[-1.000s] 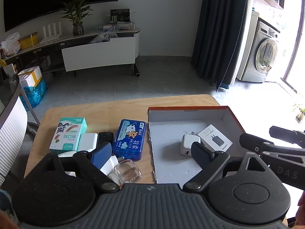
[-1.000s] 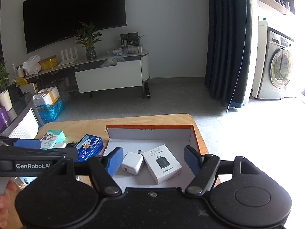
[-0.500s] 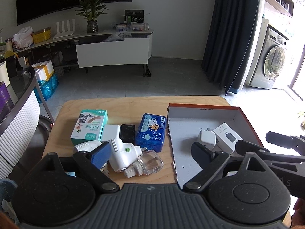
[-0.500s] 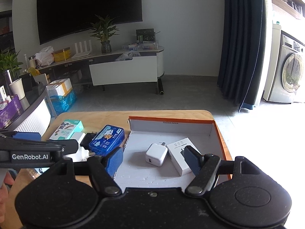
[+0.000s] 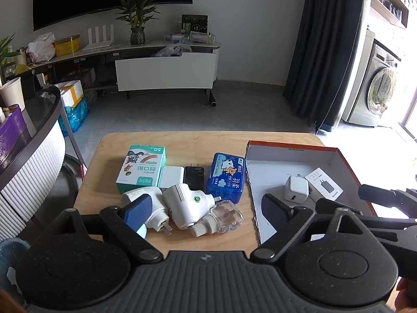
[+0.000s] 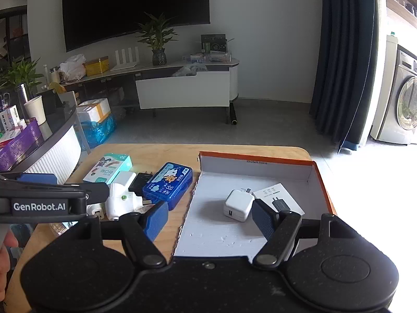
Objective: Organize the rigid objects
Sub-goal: 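Withdraw both tools from the tray back toward the table items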
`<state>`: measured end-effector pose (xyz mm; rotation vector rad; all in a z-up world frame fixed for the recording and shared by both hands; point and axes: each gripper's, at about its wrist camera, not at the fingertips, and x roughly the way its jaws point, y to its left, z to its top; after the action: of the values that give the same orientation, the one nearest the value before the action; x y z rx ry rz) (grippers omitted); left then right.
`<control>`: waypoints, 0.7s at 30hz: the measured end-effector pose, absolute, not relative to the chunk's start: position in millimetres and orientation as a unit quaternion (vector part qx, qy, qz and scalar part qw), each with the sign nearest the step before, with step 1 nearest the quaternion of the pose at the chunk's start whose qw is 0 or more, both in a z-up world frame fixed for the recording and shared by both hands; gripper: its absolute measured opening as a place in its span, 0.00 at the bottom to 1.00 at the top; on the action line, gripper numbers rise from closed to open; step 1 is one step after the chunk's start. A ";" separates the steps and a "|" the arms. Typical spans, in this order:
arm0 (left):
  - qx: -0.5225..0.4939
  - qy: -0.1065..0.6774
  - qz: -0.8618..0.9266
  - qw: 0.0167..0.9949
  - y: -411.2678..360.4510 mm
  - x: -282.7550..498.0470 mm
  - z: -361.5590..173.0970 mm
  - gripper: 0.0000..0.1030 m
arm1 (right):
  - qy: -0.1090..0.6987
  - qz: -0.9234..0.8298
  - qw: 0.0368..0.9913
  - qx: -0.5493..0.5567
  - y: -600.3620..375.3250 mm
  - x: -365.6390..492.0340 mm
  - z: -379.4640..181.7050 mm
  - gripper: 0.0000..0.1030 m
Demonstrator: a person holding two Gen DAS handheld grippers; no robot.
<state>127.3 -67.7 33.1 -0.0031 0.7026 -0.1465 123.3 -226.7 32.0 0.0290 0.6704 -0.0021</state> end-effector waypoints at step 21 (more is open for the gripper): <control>-0.010 0.348 -0.061 0.935 -41.5 122.3 28.1 0.90 | 0.343 0.021 0.939 0.004 -198.8 125.6 22.4 0.82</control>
<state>122.3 -41.5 28.1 -0.0207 0.7116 -0.1239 125.6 -198.8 22.4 0.0082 0.7013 0.0424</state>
